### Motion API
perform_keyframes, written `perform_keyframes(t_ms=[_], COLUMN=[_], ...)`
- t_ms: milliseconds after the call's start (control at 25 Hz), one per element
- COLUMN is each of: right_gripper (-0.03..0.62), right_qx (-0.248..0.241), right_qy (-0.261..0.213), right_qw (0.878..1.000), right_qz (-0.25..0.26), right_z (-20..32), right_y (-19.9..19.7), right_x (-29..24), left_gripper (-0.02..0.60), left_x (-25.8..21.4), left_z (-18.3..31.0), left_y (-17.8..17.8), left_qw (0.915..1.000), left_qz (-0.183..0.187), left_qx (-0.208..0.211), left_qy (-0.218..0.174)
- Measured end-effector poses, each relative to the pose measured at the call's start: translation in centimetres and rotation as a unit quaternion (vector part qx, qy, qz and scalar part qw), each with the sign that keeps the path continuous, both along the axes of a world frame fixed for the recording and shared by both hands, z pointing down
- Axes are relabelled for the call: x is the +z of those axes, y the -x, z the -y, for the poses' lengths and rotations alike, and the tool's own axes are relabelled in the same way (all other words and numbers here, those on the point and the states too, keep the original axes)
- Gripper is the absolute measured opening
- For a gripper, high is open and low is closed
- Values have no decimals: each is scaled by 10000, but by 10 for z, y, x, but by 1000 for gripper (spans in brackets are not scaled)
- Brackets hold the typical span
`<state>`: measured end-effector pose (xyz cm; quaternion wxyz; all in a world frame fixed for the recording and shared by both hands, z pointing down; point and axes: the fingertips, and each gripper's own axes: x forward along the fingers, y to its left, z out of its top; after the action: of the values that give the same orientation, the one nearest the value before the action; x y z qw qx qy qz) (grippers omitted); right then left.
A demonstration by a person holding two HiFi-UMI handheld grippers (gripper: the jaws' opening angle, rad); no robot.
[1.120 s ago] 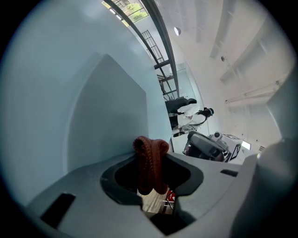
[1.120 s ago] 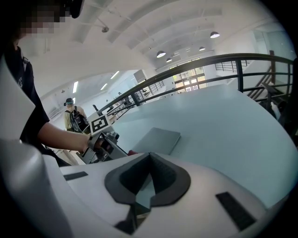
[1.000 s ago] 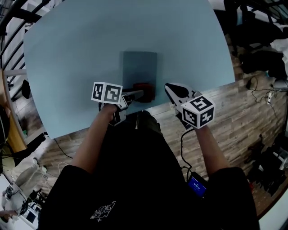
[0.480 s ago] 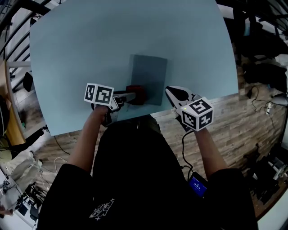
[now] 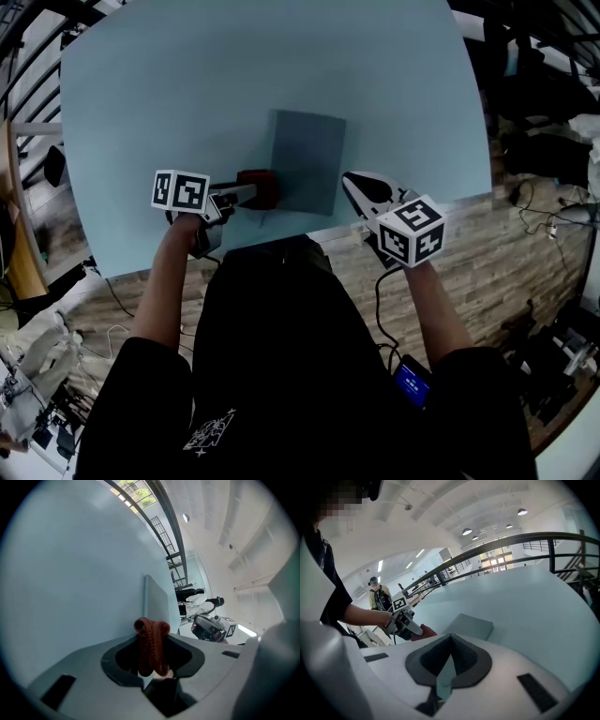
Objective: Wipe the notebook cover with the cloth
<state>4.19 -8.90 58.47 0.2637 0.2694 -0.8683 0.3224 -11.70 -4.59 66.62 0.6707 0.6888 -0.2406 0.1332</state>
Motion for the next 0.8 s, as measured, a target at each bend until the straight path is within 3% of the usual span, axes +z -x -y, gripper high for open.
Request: perform_keyframes(t_ms=[240,480,800], right_gripper=[3,3,3], right_qx=[62,350,523], right_qy=[-164,-223,-629], right_qw=[9998,9981,9939], right_qz=[34,450,744], right_z=[-7,-21,-35], right_y=[-8,-12,6], right_x=[-12,-34,-74], left_gripper=[133,133,133], left_x=[-5,-37,-91], left_z=[-2,-5,-6], left_y=[25,18,7], left_qw=[9989,9954,9806], left_qz=[364,546,770], left_qx=[-243,-490,-1037], left_qy=[-176,-624,-1476])
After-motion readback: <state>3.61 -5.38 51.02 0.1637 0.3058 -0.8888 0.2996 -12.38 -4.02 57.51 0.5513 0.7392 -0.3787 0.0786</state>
